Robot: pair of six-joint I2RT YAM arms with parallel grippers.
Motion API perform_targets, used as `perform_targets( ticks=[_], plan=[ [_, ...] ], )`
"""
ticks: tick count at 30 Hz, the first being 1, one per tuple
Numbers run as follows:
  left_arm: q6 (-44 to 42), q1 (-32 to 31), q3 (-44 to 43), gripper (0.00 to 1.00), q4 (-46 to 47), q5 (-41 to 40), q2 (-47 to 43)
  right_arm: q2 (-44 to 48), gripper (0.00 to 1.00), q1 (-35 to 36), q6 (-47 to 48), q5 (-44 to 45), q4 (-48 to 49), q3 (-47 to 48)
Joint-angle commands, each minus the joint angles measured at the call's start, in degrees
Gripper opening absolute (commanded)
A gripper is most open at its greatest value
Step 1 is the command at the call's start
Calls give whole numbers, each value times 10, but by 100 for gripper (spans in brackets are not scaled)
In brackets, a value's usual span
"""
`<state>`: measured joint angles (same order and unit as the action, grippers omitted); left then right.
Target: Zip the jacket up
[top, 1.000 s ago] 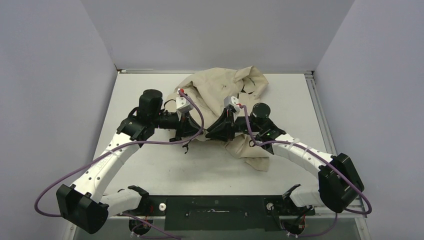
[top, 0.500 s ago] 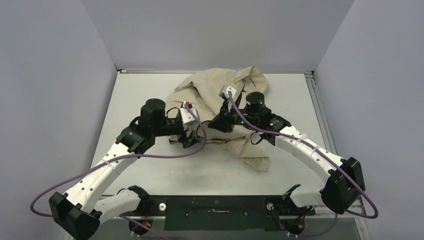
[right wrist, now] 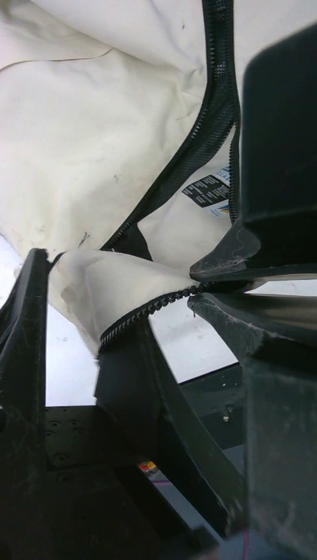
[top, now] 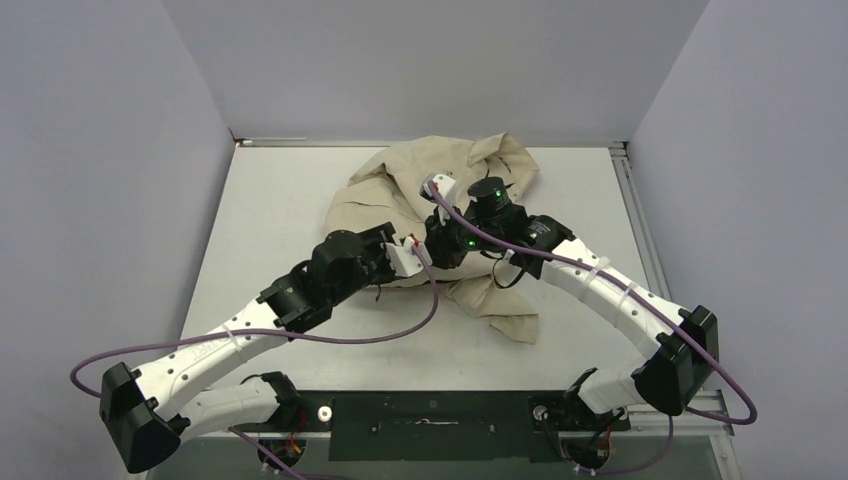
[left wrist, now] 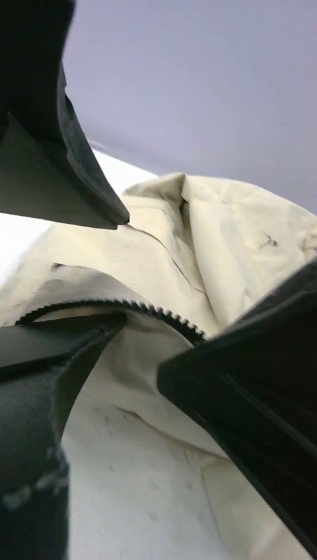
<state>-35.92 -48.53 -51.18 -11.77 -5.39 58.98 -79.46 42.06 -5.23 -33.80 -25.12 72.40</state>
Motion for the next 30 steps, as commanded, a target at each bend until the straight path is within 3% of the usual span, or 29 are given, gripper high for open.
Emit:
perform_targets(
  ticks=[1,6,15,19,24,26,28,30],
  plan=[
    [-60,-7,23,46,76,-117,-19,12,5,3,-11,18,-25,33],
    [-37,-4,-19,42,-22,-78,-37,13,5,2,0,24,-47,47],
    [53,68,-141,0,-226,162,-4,17,5,2,15,-5,-47,49],
    [58,122,-214,0,-315,248,31,33,5,-13,25,-20,-39,32],
    [95,177,-252,0,-348,385,43,77,7,-69,1,-135,61,-31],
    [130,178,-237,0,-313,421,34,96,19,-73,-22,-171,129,-76],
    [182,179,-204,0,-259,446,21,110,49,-73,-60,-206,208,-125],
    [238,179,-174,0,-192,468,8,123,60,-77,-107,-250,306,-177]
  ],
)
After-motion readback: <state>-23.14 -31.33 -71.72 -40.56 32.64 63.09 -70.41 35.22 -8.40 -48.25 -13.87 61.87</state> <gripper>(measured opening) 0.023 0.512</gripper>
